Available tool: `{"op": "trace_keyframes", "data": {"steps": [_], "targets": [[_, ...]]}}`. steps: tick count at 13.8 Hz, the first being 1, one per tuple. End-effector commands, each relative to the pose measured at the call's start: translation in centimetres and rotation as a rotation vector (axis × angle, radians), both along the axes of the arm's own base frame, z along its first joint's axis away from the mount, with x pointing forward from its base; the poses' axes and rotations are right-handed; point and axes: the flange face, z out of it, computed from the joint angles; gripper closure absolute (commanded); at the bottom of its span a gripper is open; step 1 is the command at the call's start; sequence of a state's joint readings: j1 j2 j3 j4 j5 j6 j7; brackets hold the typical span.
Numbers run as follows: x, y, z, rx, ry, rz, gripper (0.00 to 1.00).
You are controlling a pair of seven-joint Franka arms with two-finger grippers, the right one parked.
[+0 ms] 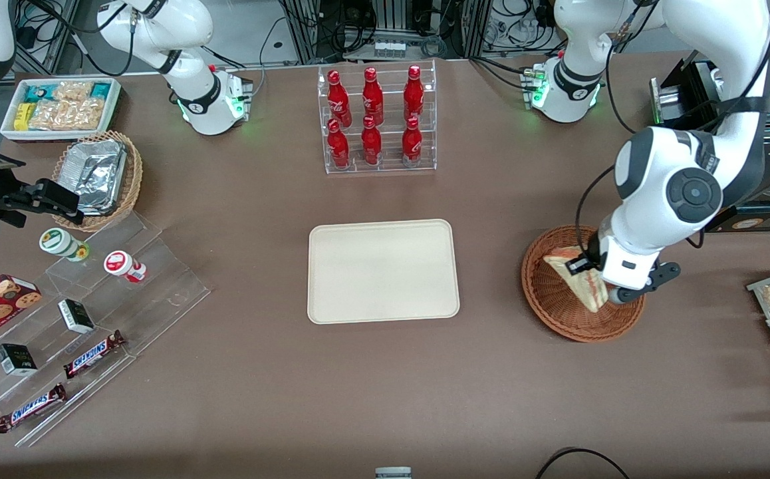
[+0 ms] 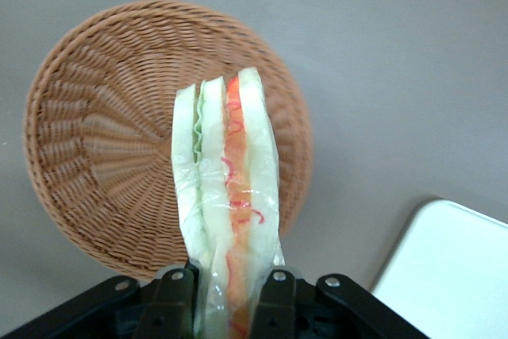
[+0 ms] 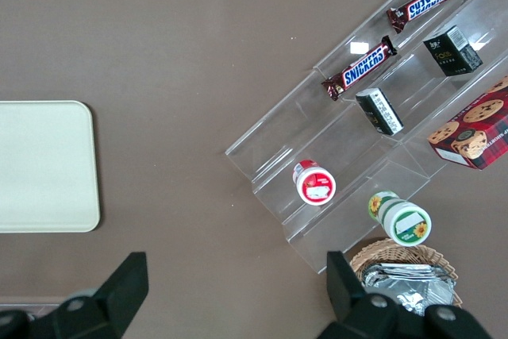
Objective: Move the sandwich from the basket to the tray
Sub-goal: 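Lift the sandwich and carry it with the left gripper over the tray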
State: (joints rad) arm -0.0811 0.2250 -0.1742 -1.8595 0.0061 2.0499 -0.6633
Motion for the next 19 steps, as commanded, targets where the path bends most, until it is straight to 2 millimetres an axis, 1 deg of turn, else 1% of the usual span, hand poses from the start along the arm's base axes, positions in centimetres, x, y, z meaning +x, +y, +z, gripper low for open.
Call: {"op": "trace_keyframes", "data": {"steps": [1, 2, 3, 4, 5, 7, 9, 10, 11, 12, 13, 15, 16, 17, 18, 19], "targets": [[0.8, -5.3, 0.6, -0.004, -0.005, -0.08, 0.88], [0.5, -8.3, 0.4, -0.009, -0.007, -0.126, 0.88], [0.3, -10.8, -0.3, -0.014, -0.006, -0.158, 0.88], [0.3, -13.2, -0.5, -0.022, -0.01, -0.184, 0.88], [0.2, -15.9, -1.1, -0.028, -0.01, -0.22, 0.88], [-0.9, -20.9, -2.9, -0.032, -0.001, -0.285, 0.88], [-1.6, -23.8, -4.7, -0.01, 0.001, -0.32, 0.88], [-2.2, -25.2, -6.0, 0.011, 0.003, -0.353, 0.88], [-2.7, -26.9, -7.3, 0.014, 0.009, -0.38, 0.88], [-3.7, -29.3, -8.5, 0.015, 0.015, -0.414, 0.87], [-4.4, -30.7, -9.4, 0.015, 0.019, -0.434, 0.87], [-5.2, -32.5, -11.0, 0.004, 0.011, -0.442, 0.87], [-6.1, -33.6, -11.7, 0.0, 0.006, -0.472, 0.89], [-6.5, -34.2, -12.8, 0.0, 0.011, -0.485, 0.9], [-7.1, -35.1, -13.5, -0.01, 0.002, -0.496, 0.9], [-8.3, -36.7, -14.2, -0.022, -0.017, -0.516, 0.9]]}}
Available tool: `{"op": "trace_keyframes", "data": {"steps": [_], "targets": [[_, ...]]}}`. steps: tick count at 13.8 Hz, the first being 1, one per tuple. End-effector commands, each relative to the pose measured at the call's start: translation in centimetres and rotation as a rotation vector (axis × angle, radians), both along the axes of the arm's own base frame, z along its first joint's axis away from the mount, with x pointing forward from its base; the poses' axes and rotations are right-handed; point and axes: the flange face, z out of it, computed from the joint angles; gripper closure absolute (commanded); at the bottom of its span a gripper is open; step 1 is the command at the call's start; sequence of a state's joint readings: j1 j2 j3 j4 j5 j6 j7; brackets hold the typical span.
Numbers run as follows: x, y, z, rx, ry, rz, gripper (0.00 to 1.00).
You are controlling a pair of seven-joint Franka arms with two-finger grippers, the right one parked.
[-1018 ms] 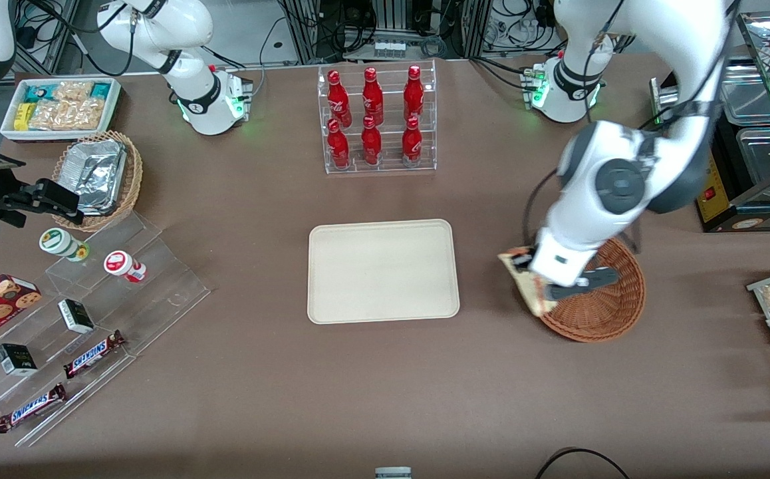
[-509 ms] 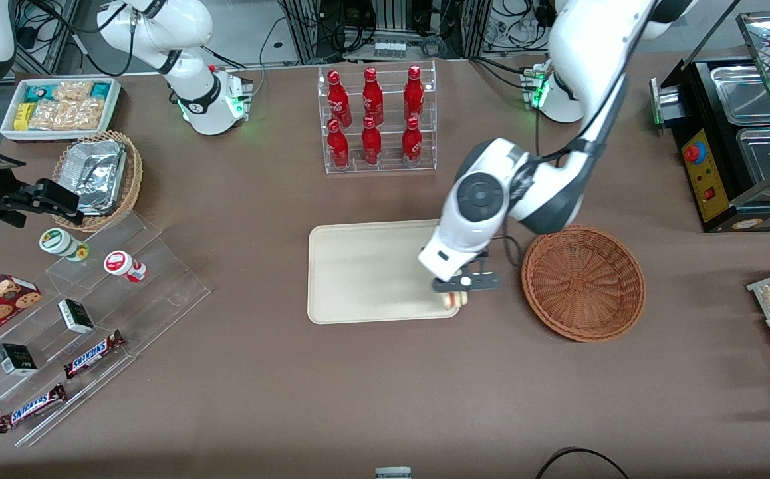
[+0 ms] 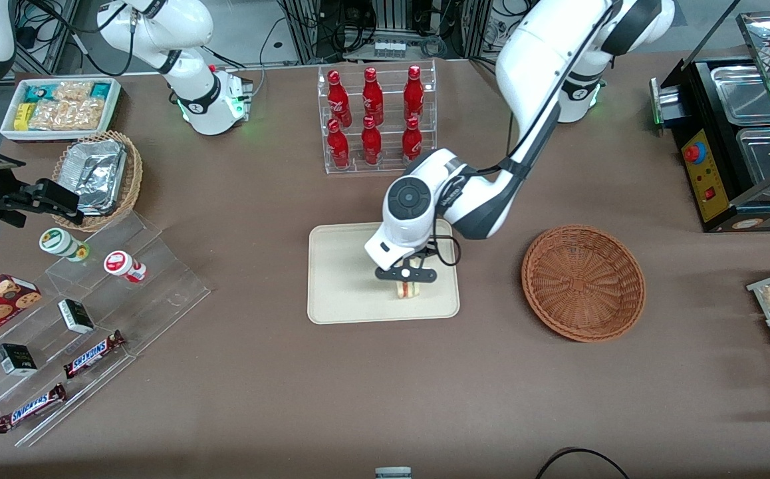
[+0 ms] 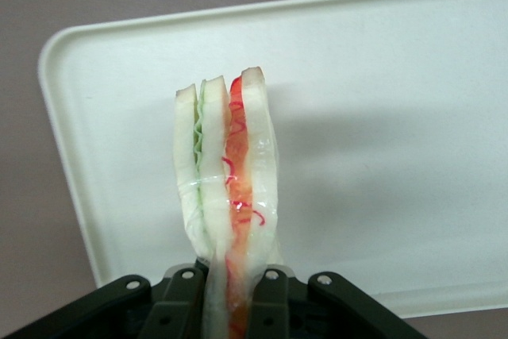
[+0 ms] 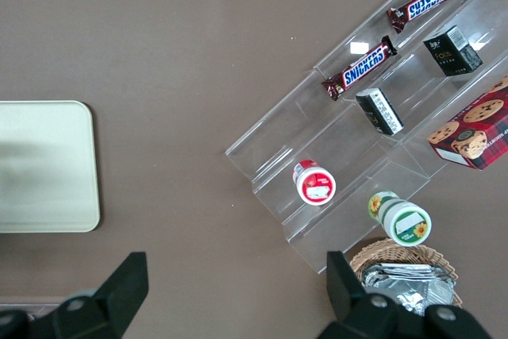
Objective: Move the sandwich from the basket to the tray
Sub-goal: 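Lower the sandwich onto the tray and open the left gripper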
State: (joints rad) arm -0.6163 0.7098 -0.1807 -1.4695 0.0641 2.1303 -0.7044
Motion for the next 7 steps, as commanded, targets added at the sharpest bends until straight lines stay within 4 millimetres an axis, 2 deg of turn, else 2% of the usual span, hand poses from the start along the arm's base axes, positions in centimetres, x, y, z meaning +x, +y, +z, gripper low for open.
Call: {"op": "trace_keyframes", "data": {"steps": [1, 6, 7], "targets": [[-1.7, -3.3, -1.5, -0.011, -0.039, -0.034, 0.9], [-2.4, -3.6, -3.3, 0.004, -0.02, -0.013, 0.89], [-3.3, -4.4, -3.6, 0.008, -0.02, -0.032, 0.89]]}}
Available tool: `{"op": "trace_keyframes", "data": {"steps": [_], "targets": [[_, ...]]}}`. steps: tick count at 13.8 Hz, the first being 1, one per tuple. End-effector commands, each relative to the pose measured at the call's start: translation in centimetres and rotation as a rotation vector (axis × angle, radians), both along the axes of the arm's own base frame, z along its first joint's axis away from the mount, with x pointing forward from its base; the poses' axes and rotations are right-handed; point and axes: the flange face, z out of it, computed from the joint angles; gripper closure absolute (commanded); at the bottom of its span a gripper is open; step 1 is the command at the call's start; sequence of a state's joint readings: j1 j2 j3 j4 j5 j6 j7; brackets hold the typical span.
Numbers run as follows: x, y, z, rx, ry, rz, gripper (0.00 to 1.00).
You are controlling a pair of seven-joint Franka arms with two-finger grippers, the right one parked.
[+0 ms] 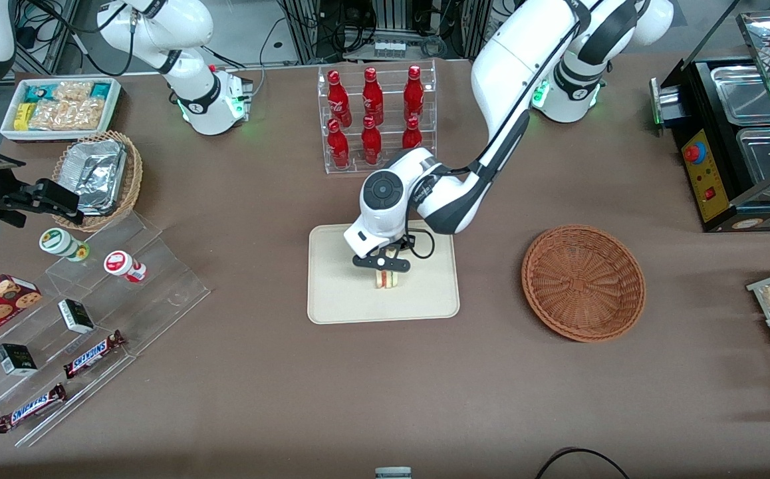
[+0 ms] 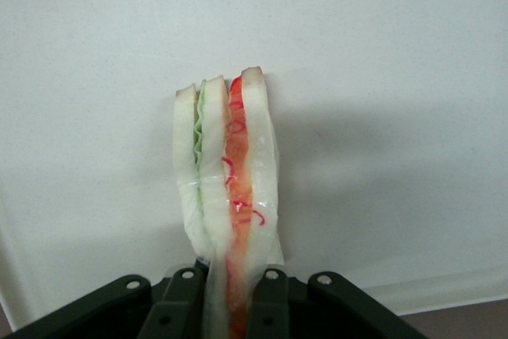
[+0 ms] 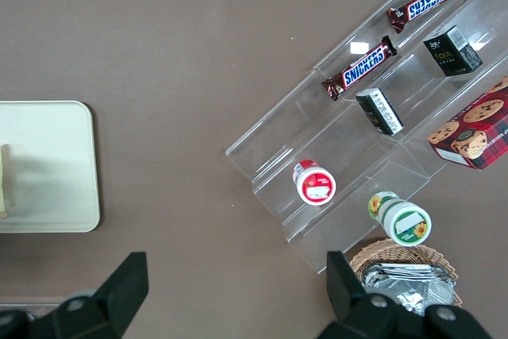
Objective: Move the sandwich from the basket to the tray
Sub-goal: 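Lower the sandwich onto the tray and open the left gripper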
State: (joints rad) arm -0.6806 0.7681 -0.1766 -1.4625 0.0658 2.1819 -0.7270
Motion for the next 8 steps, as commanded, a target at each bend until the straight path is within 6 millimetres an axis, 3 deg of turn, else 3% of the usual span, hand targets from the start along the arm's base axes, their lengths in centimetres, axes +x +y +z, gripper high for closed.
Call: {"op": "trace_keyframes", "data": {"steps": [1, 2, 3, 4, 8], "targets": [[-0.4, -1.2, -0.5, 0.016, -0.028, 0.001, 0.86], [-0.4, -1.2, -0.6, 0.013, -0.03, 0.001, 0.67], [-0.4, -1.3, -0.7, 0.009, -0.034, -0.001, 0.28], [-0.4, -1.4, -0.7, 0.004, -0.036, 0.0, 0.0], [0.6, -0.9, 1.8, -0.018, -0.058, 0.043, 0.0]]}}
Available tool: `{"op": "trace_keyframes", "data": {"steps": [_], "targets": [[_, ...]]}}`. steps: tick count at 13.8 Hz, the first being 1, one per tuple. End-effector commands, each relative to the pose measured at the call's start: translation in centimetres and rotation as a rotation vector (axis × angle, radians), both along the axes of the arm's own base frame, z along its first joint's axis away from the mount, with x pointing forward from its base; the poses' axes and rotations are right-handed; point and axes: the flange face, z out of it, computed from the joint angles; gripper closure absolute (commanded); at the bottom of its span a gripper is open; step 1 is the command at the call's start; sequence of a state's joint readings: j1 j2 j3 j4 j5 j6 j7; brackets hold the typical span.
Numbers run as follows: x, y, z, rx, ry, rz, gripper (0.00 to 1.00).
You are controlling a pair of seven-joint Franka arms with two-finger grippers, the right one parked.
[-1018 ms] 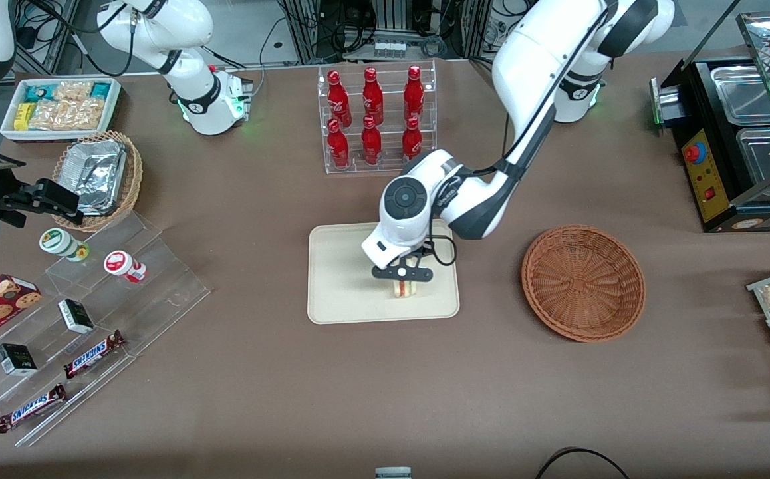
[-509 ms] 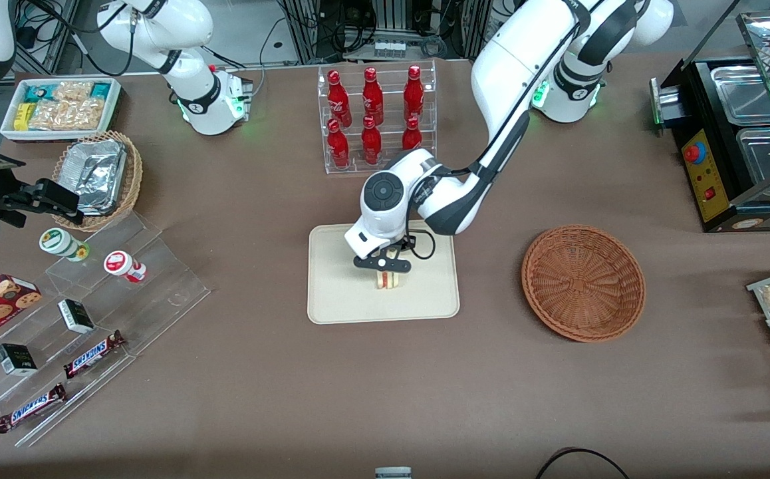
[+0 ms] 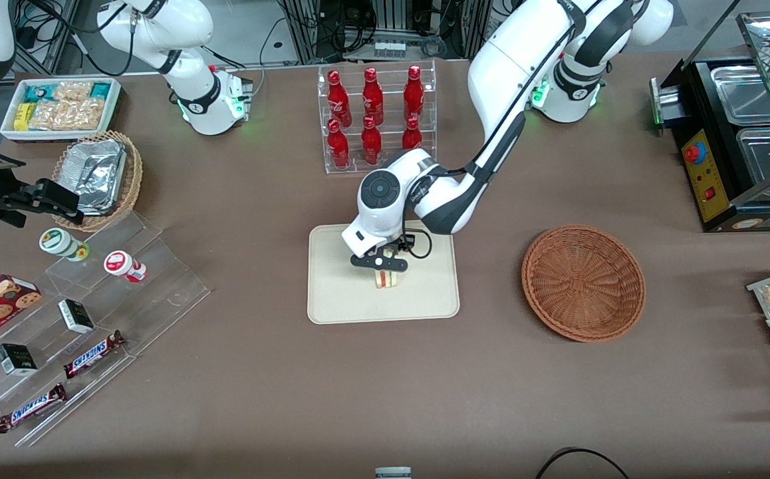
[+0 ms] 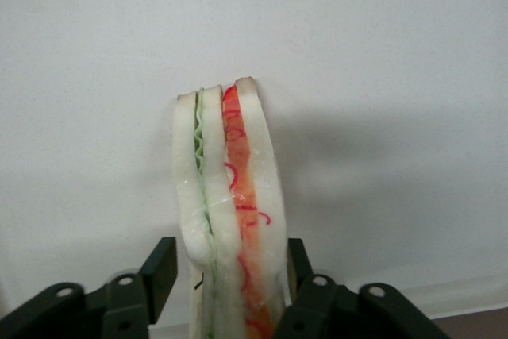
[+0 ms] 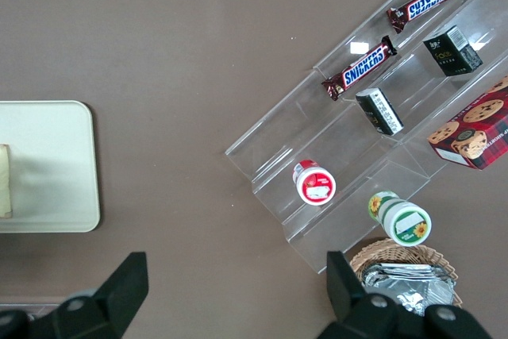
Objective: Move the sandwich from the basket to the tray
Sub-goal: 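Lower the sandwich onto the tray and open the left gripper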
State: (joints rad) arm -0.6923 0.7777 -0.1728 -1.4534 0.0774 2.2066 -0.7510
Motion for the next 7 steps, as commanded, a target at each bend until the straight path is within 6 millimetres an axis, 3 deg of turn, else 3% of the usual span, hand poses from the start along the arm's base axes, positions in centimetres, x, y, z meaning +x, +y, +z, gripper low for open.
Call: {"op": "trace_keyframes", "data": {"steps": [1, 4, 6, 7], "targets": [[1.6, 0.4, 4.0, -0.029, -0.047, 0.056, 0.0], [3.4, 2.6, 9.8, -0.042, -0.08, 0.139, 0.0], [4.5, 5.2, 13.6, -0.013, -0.087, 0.158, 0.0], [5.6, 7.4, 15.9, 0.001, -0.086, 0.185, 0.0]]}}
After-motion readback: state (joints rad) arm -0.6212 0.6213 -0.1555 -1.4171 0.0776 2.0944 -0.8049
